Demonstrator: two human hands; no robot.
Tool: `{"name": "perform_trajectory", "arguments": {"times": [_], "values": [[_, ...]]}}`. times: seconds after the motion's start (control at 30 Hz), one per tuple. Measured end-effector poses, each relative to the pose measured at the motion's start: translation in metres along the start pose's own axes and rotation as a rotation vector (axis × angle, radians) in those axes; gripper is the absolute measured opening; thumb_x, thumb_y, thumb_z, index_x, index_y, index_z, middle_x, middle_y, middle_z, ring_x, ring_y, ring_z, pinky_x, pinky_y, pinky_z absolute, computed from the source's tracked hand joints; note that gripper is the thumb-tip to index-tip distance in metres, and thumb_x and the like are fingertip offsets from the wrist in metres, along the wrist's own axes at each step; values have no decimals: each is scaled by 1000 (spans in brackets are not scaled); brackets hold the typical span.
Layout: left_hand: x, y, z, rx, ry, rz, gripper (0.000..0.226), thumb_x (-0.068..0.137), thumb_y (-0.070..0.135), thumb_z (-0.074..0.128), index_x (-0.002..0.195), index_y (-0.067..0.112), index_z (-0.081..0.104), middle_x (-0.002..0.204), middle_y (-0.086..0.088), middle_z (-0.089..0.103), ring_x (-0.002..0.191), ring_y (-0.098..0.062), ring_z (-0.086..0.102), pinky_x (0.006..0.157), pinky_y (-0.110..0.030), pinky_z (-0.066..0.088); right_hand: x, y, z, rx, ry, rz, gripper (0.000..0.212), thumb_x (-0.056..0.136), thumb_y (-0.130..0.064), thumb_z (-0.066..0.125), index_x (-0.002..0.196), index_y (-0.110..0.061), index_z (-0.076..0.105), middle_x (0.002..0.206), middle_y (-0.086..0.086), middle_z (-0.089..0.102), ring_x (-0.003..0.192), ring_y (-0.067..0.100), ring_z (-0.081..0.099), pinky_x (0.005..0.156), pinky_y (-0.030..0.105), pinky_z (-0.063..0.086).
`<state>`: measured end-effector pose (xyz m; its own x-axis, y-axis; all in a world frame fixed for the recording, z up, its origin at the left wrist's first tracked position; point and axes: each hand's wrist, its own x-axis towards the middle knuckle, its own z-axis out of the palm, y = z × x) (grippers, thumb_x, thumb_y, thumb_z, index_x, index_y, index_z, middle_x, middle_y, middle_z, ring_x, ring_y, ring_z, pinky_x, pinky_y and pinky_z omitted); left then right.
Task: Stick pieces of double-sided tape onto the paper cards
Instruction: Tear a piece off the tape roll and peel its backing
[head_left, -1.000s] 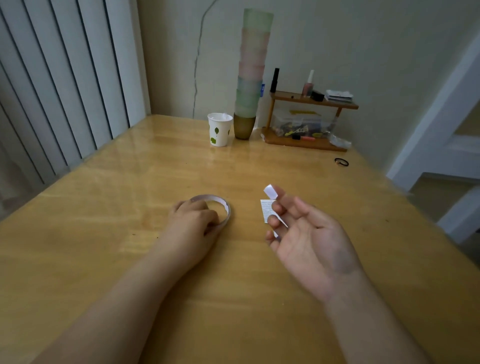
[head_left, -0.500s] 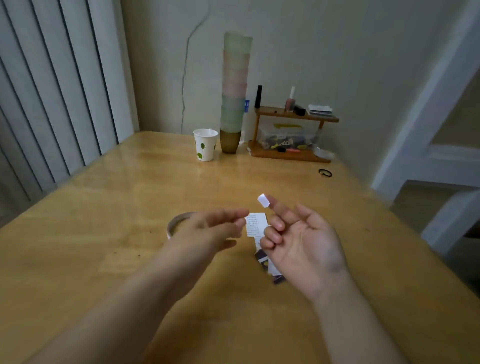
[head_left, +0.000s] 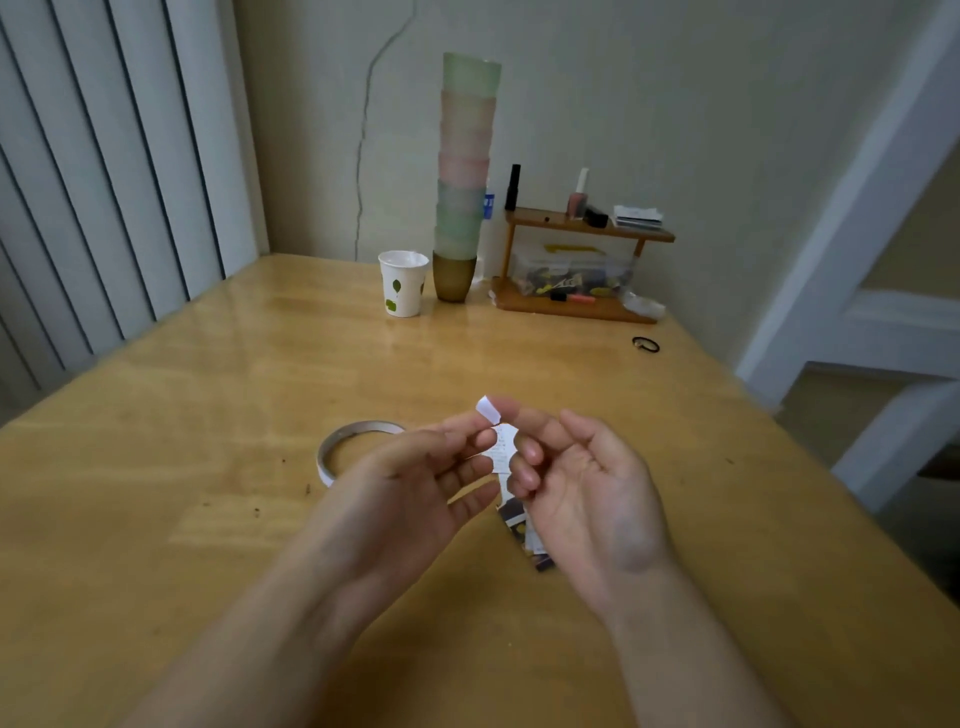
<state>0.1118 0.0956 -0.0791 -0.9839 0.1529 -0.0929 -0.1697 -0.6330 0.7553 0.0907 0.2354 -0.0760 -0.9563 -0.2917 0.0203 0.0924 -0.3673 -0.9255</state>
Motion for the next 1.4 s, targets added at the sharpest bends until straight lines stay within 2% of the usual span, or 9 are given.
{"name": "perform_trajectory", "arguments": {"times": [0.13, 0.2, 0.37, 0.57, 0.7, 0.83, 1.03, 1.27, 1.4], "values": [[-6, 6, -8, 13, -20, -46, 20, 63, 12, 57, 72, 8, 74, 77, -6, 63, 66, -15, 58, 75, -33, 46, -2, 4, 1, -456, 43, -189, 42, 82, -36, 36, 94, -36, 76, 72, -12, 40, 75, 10, 36, 79, 27, 32], [-6, 10, -10, 8, -24, -84, 29, 52, 13, 60, 77, 5, 73, 77, -7, 62, 66, -16, 58, 74, -33, 47, -3, 5, 1, -582, 33, -263, 43, 85, -33, 33, 96, -40, 74, 72, -23, 48, 82, 5, 42, 79, 23, 34], [-8, 13, -11, 34, 27, -97, 39, 53, 20, 59, 86, 1, 68, 73, -7, 59, 65, -17, 56, 74, -32, 46, -4, 7, 2, -691, 2, -344, 39, 87, -31, 37, 103, -36, 73, 83, 0, 41, 71, 7, 47, 58, 12, 41], [-9, 21, -10, 83, 47, 93, 21, 63, 13, 55, 75, 11, 73, 69, 0, 62, 62, -11, 58, 75, -30, 43, 0, 11, -5, -853, 108, -396, 31, 85, -36, 44, 97, -38, 72, 81, -13, 45, 75, 7, 54, 59, 17, 44], [-9, 18, -11, 282, 86, 181, 32, 51, 12, 62, 80, 10, 77, 70, 2, 58, 64, -10, 49, 71, -30, 42, -2, 11, 0, -963, 261, -680, 13, 84, -32, 56, 91, -35, 67, 81, -12, 49, 78, 2, 50, 71, 6, 38], [-8, 11, -9, 414, 70, 250, 35, 62, 21, 54, 86, 14, 78, 68, 2, 48, 65, -9, 44, 69, -27, 41, -8, 9, 7, -1039, 287, -923, 6, 84, -27, 59, 88, -28, 63, 83, -12, 50, 76, -2, 47, 69, 3, 36], [-9, 7, -6, 536, 33, 309, 30, 68, 29, 55, 86, 25, 78, 65, 7, 46, 65, -8, 43, 74, -29, 35, -9, 8, 7, -1096, 345, -972, 4, 79, -20, 70, 81, -23, 69, 78, -10, 48, 76, -4, 45, 66, 6, 36], [-12, 5, -4, 579, -27, 388, 36, 58, 41, 61, 89, 32, 77, 64, 11, 44, 76, -15, 39, 80, -32, 31, -9, 9, 7, -1185, 408, -1032, 6, 76, -16, 71, 82, -17, 71, 78, -8, 47, 75, 5, 45, 68, 13, 37], [-13, 3, -3, 642, -32, 414, 33, 64, 40, 60, 92, 36, 76, 64, 15, 43, 75, -13, 40, 82, -33, 29, -9, 8, 7, -1147, 408, -978, 5, 75, -19, 70, 79, -21, 72, 73, -18, 43, 72, -3, 44, 66, 6, 34]]}}
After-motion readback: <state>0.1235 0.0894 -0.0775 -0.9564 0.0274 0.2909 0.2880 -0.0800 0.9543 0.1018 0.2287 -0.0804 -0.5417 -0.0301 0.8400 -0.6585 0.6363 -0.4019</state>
